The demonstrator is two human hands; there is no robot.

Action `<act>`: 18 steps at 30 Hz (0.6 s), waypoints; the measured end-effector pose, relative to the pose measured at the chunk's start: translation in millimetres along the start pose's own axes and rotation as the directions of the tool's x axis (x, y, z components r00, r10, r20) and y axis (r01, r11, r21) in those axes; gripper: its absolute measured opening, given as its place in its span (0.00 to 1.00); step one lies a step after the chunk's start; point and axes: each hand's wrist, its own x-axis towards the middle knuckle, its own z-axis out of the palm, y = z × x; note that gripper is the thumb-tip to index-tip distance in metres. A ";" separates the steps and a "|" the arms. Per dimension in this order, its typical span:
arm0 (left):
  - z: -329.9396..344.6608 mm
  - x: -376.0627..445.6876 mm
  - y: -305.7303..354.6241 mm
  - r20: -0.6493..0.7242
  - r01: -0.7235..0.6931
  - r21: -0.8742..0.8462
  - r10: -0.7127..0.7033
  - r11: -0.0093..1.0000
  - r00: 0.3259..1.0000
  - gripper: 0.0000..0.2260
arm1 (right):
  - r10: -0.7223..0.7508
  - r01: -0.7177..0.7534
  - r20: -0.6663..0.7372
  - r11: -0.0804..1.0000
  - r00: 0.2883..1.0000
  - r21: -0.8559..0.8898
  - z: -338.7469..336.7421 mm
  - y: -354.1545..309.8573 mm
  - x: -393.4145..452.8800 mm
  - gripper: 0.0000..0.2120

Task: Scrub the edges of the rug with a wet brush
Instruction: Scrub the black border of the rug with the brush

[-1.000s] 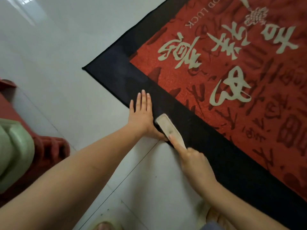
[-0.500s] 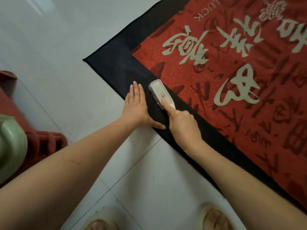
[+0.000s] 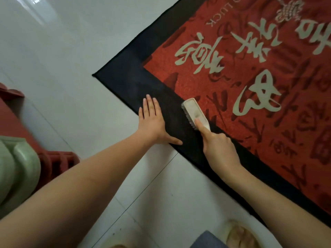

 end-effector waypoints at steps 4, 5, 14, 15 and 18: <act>-0.4 1.6 5.5 -0.008 -0.028 0.066 0.029 0.997 1.000 0.68 | -0.176 0.183 -0.073 0.977 0.982 0.112 -3.8 -87.6 61.0 0.25; -0.9 1.7 5.2 -0.016 -0.028 0.073 0.029 0.997 0.999 0.67 | -0.198 0.212 -0.106 0.966 0.975 0.146 -3.7 -93.8 69.8 0.24; -15.4 2.6 12.2 0.088 -0.064 0.028 0.061 0.998 0.994 0.67 | 0.173 -0.170 -0.077 0.985 0.982 0.039 16.4 -14.5 -26.1 0.35; -15.1 2.2 10.3 0.090 -0.068 0.019 0.066 0.997 0.994 0.67 | 0.184 -0.182 -0.088 0.983 0.979 0.024 16.3 -16.4 -29.0 0.35; -9.5 -4.4 2.9 0.076 -0.102 0.014 0.101 0.995 0.992 0.63 | 0.219 -0.220 -0.070 0.976 0.973 -0.002 11.7 -11.7 -46.8 0.36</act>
